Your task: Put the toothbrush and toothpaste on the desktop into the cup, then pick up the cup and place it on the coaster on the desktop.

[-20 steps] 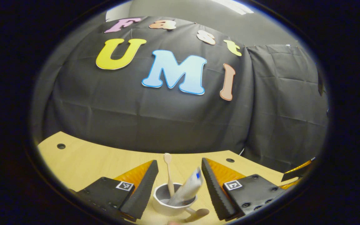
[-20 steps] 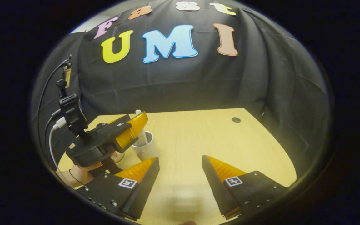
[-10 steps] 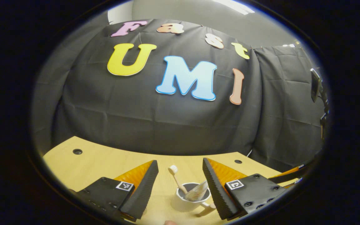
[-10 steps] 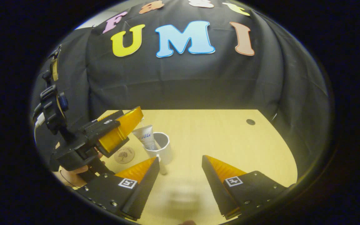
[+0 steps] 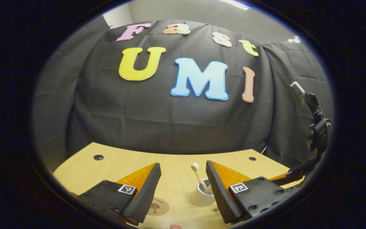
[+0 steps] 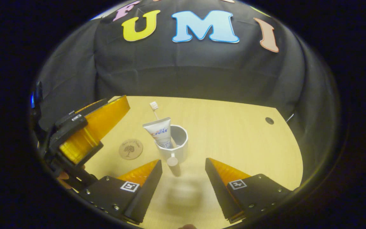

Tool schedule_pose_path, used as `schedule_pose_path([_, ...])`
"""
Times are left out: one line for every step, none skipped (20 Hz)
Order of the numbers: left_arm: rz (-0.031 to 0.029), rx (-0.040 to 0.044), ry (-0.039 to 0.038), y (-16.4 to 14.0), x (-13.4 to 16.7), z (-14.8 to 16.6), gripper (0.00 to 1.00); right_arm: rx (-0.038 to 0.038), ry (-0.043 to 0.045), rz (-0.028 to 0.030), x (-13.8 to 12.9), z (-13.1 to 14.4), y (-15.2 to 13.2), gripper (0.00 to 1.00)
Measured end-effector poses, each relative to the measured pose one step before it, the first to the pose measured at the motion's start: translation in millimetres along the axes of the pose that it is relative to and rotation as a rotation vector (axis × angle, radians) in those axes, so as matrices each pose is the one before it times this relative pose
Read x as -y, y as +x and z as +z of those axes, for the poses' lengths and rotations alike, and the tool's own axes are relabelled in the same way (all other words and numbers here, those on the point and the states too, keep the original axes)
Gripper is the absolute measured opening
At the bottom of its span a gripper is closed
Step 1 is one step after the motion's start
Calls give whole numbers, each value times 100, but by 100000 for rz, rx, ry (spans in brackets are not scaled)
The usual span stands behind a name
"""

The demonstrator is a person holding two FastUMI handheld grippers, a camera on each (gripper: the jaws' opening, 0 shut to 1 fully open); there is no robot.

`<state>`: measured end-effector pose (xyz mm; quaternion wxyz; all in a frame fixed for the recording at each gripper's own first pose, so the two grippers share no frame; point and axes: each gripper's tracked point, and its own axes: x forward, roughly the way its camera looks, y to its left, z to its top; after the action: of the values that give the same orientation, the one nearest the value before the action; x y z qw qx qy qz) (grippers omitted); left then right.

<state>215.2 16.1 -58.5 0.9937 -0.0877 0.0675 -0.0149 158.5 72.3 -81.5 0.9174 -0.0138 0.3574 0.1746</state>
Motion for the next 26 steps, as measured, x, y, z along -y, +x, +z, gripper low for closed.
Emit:
schedule_pose_path([1027,24,136,-687,-274,198,91,-3773,-1771,735,-409,-435,739,87])
schedule_pose_path([391,190,-502,-514,-137,339,91,-3676,-1278,271,-252,-385,735,87])
schedule_pose_path([347,-43,-550,-340,-162,60,91,-2573,-641,315,-162,-214,468,87])
schedule_pose_path([218,-423,-541,-435,-60,-32,91,-1835,-473,269,-126,-145,296,86])
schedule_pose_path([784,-160,-642,-412,-387,-62,91,-2349,-468,-270,-32,-192,477,86])
schedule_pose_path([735,-377,-490,-431,-283,-46,91,-1534,-449,248,-66,44,414,87])
schedule_pose_path([824,-176,-606,-179,-395,120,91,-1892,-440,-536,-9,-139,224,87])
schedule_pose_path([1482,-389,-1194,-512,-642,62,91,-3380,-794,-108,-133,-120,611,86])
schedule_pose_path([361,-397,-771,-260,-337,1,91,-3579,-810,42,-98,-161,660,87])
schedule_pose_path([1279,-586,-1056,-596,-579,-149,91,-5585,-2111,-233,-91,-127,939,86])
schedule_pose_path([1063,-842,195,-144,-478,-156,91,-3500,-2401,-148,13,140,438,87])
schedule_pose_path([157,-388,21,-80,-255,-93,91,-1866,-1194,-161,-192,-20,475,87])
schedule_pose_path([793,-400,101,-340,-337,4,91,-3101,-1197,-346,-37,131,354,87])
schedule_pose_path([152,-393,-94,-200,-271,-103,91,-2024,-484,87,-15,106,302,87])
schedule_pose_path([294,-341,-360,-293,-224,-74,91,-2435,-110,-252,-13,5,357,87])
schedule_pose_path([9,-370,-655,-261,-159,-52,92,-2569,440,491,-249,71,587,87])
schedule_pose_path([275,-204,-433,-324,-111,33,92,-2670,221,393,-50,-68,358,87])
schedule_pose_path([-69,-413,-612,-220,-176,-126,92,-2517,121,723,-117,44,464,87])
schedule_pose_path([472,-643,-534,-225,-191,-115,91,-1252,-157,-56,31,101,367,87])
schedule_pose_path([-250,-569,-988,-123,-19,-310,92,-1940,-1085,-970,188,187,358,87])
schedule_pose_path([172,-746,-484,83,-88,-257,92,-640,-506,-695,133,76,339,87])
schedule_pose_path([242,-541,-163,-30,-163,-241,92,-342,-244,-325,89,218,183,88])
schedule_pose_path([468,-649,-322,-128,-367,-274,92,213,447,764,-102,394,323,82])
schedule_pose_path([417,-422,-525,104,-7,-117,92,-521,445,-32,68,94,104,75])
schedule_pose_path([-43,-632,-503,-80,-159,-175,92,-569,1133,296,-35,46,-31,69])
schedule_pose_path([51,-414,-378,40,125,-6,92,-958,851,1220,242,9,-242,63])
